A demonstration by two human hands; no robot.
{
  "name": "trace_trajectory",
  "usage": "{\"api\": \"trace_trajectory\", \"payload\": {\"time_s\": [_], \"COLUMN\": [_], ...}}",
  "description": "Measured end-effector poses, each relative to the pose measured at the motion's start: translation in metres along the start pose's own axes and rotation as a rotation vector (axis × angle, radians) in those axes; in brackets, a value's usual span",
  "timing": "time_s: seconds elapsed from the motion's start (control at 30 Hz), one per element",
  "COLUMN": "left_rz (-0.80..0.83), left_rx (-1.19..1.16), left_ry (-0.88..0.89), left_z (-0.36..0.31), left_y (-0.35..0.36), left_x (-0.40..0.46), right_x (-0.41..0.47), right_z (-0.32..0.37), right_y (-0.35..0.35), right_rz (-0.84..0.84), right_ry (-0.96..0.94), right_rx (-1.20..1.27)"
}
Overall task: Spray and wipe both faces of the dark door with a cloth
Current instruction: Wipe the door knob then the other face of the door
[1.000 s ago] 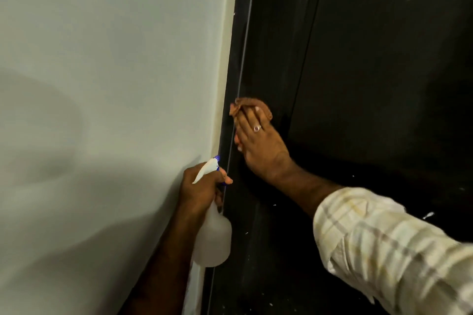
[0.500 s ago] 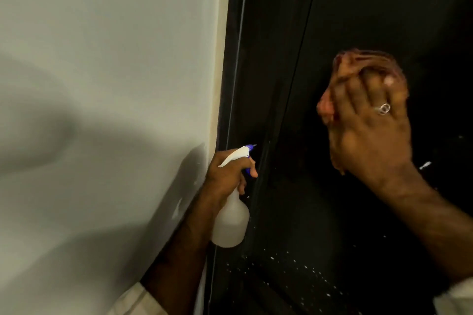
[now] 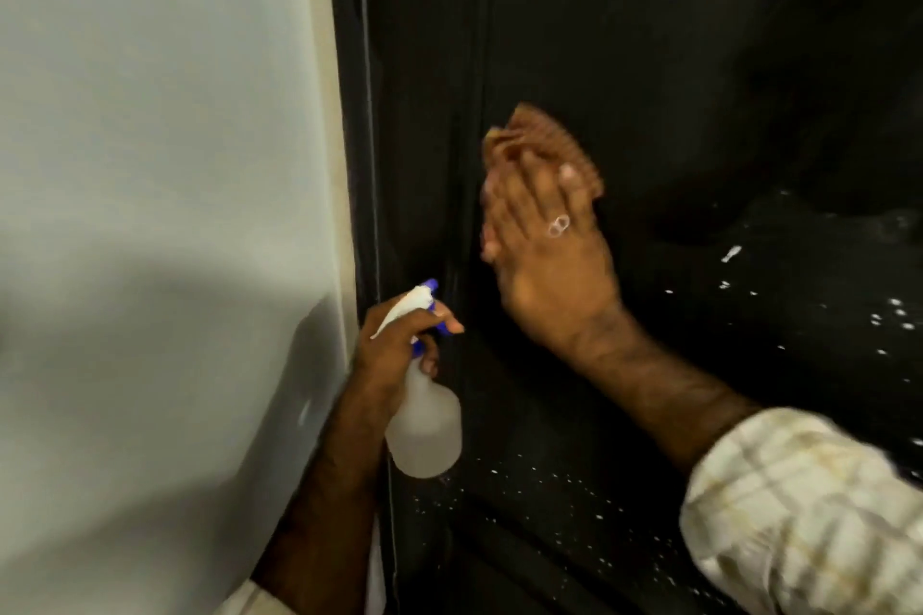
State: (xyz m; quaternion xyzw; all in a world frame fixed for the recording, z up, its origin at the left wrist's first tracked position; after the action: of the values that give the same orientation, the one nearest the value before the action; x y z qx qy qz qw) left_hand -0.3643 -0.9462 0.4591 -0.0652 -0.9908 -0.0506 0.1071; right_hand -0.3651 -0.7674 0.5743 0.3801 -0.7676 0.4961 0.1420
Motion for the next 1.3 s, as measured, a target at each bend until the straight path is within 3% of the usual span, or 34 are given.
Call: {"api": "trace_trajectory", "payload": {"time_s": [0.1, 0.2, 0.4, 0.5, 0.6, 0.7, 0.8, 0.9, 1.0, 1.1, 1.2, 1.3], "left_rz": [-0.013, 0.069, 0.262, 0.28, 0.254, 0.283, 0.321, 0.384, 0.46, 0.486, 0.532, 0.558], "left_rx": [-0.018, 0.01, 0.065, 0.035, -0.047, -0.138, -0.181, -0.163, -0.103, -0.112, -0.166, -0.204], "left_ry": [0.029, 0.011, 0.058, 0.105, 0.133, 0.141, 0.094, 0.063, 0.08, 0.108, 0.139, 0.121], "left_z": [0.001, 0.009, -0.022, -0.043, -0.049, -0.038, -0.025, -0.026, -0.042, -0.056, -0.058, -0.049], "left_y": [0.0, 0.012, 0.053, 0.069, 0.071, 0.073, 0.078, 0.098, 0.123, 0.14, 0.154, 0.164], "left_x": [-0.001, -0.006, 0.001, 0.004, 0.009, 0.015, 0.012, 0.004, -0.001, 0.002, 0.006, 0.009], "right_x": [-0.075, -0.14, -0.118, -0.07, -0.042, -0.084, -0.149, -0.186, -0.191, -0.16, -0.12, -0.145], "right_z": [0.04, 0.013, -0.106, -0.12, -0.078, -0.045, -0.057, -0.117, -0.193, -0.212, -0.163, -0.118], "right_y": [0.071, 0.077, -0.049, -0.08, -0.054, -0.002, 0.009, -0.031, -0.088, -0.112, -0.088, -0.039], "right_rz": [0.243, 0.352, -0.019, -0.152, -0.15, 0.034, 0.163, 0.003, -0.208, -0.368, -0.282, -0.033], "right_ry": [-0.223, -0.192, 0.343, 0.53, 0.362, 0.109, 0.076, 0.297, 0.7, 0.937, 0.618, 0.227], "right_rx": [0.014, 0.031, 0.017, 0.025, -0.001, 0.001, -0.004, 0.018, 0.061, 0.084, 0.014, -0.015]}}
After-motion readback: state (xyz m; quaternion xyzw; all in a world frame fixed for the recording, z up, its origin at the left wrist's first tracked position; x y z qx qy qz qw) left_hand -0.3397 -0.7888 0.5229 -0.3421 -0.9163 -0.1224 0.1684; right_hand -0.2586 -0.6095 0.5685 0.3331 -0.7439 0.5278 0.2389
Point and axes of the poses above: each hand's wrist, its own x-axis towards the middle knuckle, its own y-axis out of the palm, z = x × y, the point moved 4 cm from there along x, towards the middle knuckle, and after that the axes turned 14 degrees about z, right-handed, at the moved point
